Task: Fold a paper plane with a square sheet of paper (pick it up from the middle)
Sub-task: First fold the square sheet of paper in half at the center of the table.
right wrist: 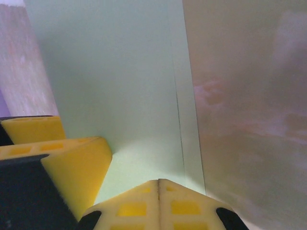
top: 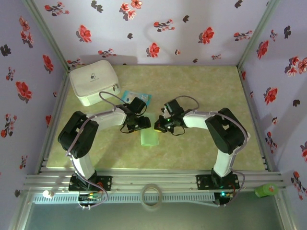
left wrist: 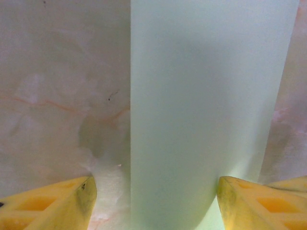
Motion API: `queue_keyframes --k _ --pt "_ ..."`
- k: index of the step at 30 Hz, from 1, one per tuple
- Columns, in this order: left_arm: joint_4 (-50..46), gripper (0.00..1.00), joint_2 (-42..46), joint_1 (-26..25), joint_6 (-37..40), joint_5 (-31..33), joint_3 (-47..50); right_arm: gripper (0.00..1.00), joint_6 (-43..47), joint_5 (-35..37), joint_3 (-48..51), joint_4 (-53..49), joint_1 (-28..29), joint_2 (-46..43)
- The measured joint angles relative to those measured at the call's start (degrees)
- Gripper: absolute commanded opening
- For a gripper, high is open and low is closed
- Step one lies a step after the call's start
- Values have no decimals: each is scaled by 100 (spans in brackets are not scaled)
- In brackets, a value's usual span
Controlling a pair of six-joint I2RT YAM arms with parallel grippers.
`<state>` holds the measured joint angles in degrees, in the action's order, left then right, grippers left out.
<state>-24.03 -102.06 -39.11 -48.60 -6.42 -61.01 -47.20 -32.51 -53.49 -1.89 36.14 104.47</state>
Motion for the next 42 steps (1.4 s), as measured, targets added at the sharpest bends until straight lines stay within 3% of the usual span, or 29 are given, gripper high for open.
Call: queue_keyframes --k 15,23,32,42 --pt "133 73 76 96 114 -278 33 0 522 382 -479 -813 31 297" --pt "730 65 763 505 157 -859 651 1 632 426 -540 -962 31 302" --pt "1178 52 739 577 175 -1473 870 2 629 426 -542 -960 31 302" --pt "1292 53 474 577 175 -1572 874 2 627 424 -542 -960 31 302"
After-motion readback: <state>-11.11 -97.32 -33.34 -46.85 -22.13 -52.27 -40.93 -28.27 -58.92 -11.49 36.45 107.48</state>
